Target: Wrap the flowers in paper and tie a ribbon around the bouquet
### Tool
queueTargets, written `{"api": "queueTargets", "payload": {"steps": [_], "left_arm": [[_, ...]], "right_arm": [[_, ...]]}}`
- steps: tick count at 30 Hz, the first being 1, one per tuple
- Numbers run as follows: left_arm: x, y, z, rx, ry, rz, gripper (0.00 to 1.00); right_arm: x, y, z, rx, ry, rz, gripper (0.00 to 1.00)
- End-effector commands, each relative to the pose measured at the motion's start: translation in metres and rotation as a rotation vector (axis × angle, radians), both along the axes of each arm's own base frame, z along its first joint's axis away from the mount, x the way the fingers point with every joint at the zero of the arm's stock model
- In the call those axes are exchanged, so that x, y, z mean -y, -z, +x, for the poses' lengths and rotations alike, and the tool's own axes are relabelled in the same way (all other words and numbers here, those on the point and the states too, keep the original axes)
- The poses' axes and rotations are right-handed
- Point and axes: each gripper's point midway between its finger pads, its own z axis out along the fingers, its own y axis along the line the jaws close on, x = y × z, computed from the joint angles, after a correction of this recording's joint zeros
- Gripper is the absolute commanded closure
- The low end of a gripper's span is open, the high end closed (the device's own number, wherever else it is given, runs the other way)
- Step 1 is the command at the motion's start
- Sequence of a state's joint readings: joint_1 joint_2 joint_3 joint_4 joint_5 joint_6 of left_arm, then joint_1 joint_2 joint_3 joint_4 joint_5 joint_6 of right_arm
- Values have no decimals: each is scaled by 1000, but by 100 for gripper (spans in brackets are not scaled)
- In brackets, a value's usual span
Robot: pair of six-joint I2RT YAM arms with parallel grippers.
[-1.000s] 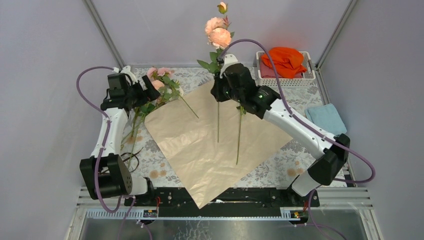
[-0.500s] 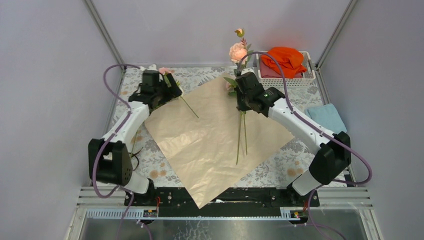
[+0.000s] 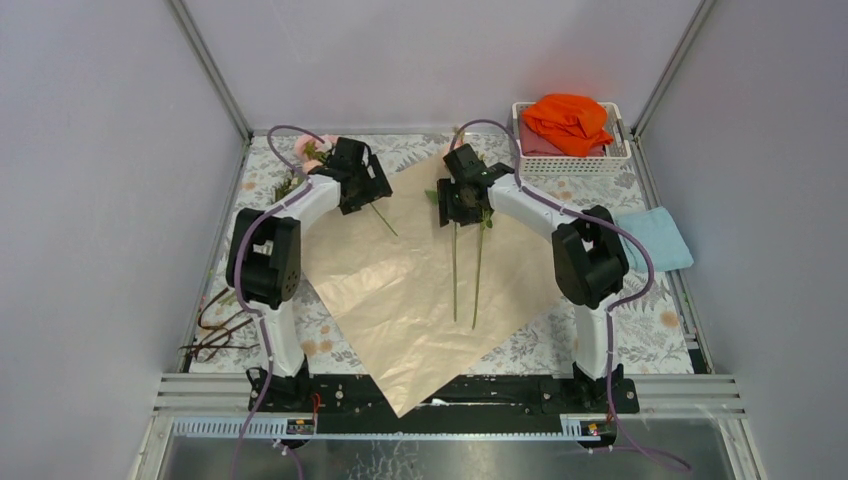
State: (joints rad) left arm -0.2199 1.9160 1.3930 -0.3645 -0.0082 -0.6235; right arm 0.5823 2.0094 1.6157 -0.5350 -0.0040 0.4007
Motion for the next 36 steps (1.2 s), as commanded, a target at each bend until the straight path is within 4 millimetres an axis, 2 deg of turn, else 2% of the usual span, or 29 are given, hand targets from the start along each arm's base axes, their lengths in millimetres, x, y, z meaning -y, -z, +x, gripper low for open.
{"api": "queueTargets", "payload": {"steps": [1, 6, 9, 10, 12, 13, 15, 16, 17, 19, 21, 25, 28, 30, 33, 36], "left_arm": [[6, 5, 11, -13, -14, -16, 10], [17, 30, 8, -76, 21, -52, 14], [22, 38, 10, -92, 34, -71, 18], [23, 38, 12, -93, 38, -76, 24], [25, 37, 13, -92, 44, -87, 42], [26, 37, 12, -94, 48, -95, 57], [27, 33, 10, -93, 55, -118, 79], [27, 29, 9, -92, 57, -134, 89], [25, 24, 8, -87, 54, -146, 95], [20, 13, 6, -65, 54, -175, 100], [11, 1, 2, -46, 50, -201, 100], [-11, -31, -11, 16, 57, -236, 100], [-27, -70, -16, 130, 87, -231, 100], [-36, -93, -18, 209, 122, -194, 100], [-47, -127, -21, 332, 169, -112, 100], [-49, -156, -29, 456, 231, -48, 100]], "right_arm": [[-1, -14, 21, 36, 36, -6, 35], [30, -28, 17, 110, 86, -104, 24], [51, -27, 7, 124, 112, -169, 15], [59, -21, 2, 114, 118, -189, 12], [69, -10, -2, 90, 127, -204, 10], [74, -2, -4, 73, 130, -210, 10], [80, 11, -3, 53, 136, -224, 11], [81, 17, 0, 46, 133, -223, 13], [80, 21, 3, 41, 126, -212, 17], [72, 29, 9, 31, 101, -192, 26], [66, 32, 17, 28, 83, -187, 35], [64, 39, 30, 43, 84, -202, 61], [61, 44, 37, 33, 80, -202, 86], [52, 39, 41, 27, 66, -176, 100], [31, 24, 46, 44, 51, -101, 100], [8, 7, 51, 86, 38, -29, 100]]}}
